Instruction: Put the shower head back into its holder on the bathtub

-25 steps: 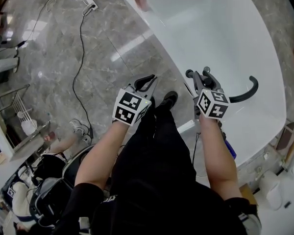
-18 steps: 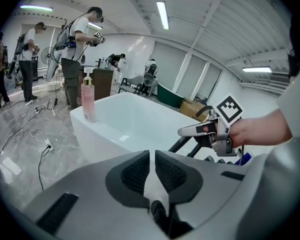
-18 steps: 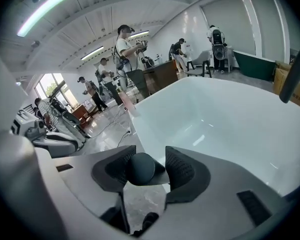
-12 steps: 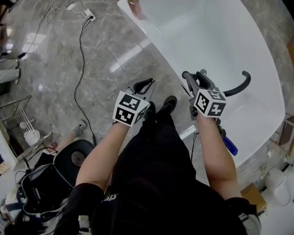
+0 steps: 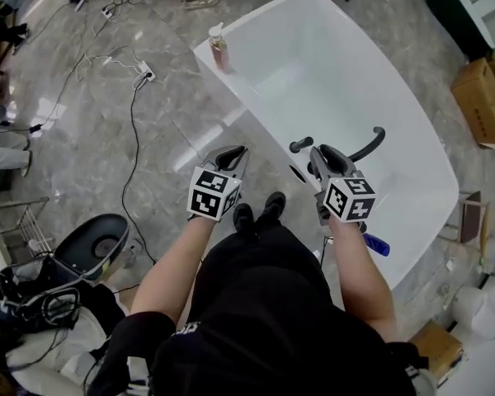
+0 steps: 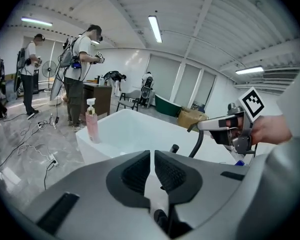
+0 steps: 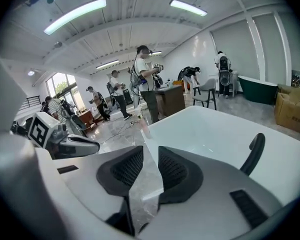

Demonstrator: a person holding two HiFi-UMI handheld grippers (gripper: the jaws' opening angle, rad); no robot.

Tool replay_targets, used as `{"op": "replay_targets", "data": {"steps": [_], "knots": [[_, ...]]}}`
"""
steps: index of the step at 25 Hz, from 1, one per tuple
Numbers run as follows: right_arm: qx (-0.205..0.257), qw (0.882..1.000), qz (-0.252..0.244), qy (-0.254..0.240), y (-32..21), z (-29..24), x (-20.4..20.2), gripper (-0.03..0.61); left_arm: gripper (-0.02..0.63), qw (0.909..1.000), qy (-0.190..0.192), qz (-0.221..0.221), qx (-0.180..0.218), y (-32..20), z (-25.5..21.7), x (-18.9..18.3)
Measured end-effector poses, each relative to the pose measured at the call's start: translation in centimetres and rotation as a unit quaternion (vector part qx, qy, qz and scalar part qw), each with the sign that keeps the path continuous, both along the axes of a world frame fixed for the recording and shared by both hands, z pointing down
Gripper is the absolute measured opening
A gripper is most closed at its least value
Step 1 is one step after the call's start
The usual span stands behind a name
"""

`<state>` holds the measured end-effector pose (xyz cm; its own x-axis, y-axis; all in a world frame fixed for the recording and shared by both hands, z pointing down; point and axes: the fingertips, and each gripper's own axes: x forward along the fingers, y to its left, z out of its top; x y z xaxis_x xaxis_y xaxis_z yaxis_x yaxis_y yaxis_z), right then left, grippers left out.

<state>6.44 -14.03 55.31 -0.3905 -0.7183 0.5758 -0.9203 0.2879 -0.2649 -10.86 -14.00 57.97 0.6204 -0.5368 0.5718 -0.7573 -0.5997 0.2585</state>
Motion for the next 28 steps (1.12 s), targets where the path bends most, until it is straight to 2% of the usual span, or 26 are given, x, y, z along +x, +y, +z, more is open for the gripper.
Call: {"op": "replay_targets", "data": {"steps": [9, 12, 16, 19, 24, 28], "knots": [[0.080, 0.996, 0.021, -0.019, 1.7, -8.1, 2.4, 0.038, 0.040, 0.9976, 0.009, 0.012, 0.068, -1.5, -7.7, 0.9], [0.098, 0.995, 0.020, -0.019, 1.3, -10.0, 3.8, 0.017, 0.038, 0.9969, 0.013, 0.007, 0.077, -2.3, -9.5, 1.7], [0.121, 0.992, 0.002, -0.021, 1.5, -12.5, 5.7, 0.015, 0.038, 0.9960, 0.011, -0.004, 0.089, -2.8, -12.0, 3.3], [0.140, 0.989, -0.019, -0.040, 2.2, -14.8, 7.0, 0.014, 0.038, 0.9940, 0.006, -0.011, 0.109, -2.7, -14.3, 4.9], [0.187, 0.980, -0.060, -0.044, 2.8, -19.0, 10.1, 0.014, 0.038, 0.9896, 0.002, -0.030, 0.140, -2.3, -17.9, 8.5], [0.223, 0.971, -0.069, -0.051, 3.5, -22.6, 12.9, 0.012, 0.038, 0.9851, 0.007, -0.052, 0.164, -1.3, -21.2, 11.1]]}}
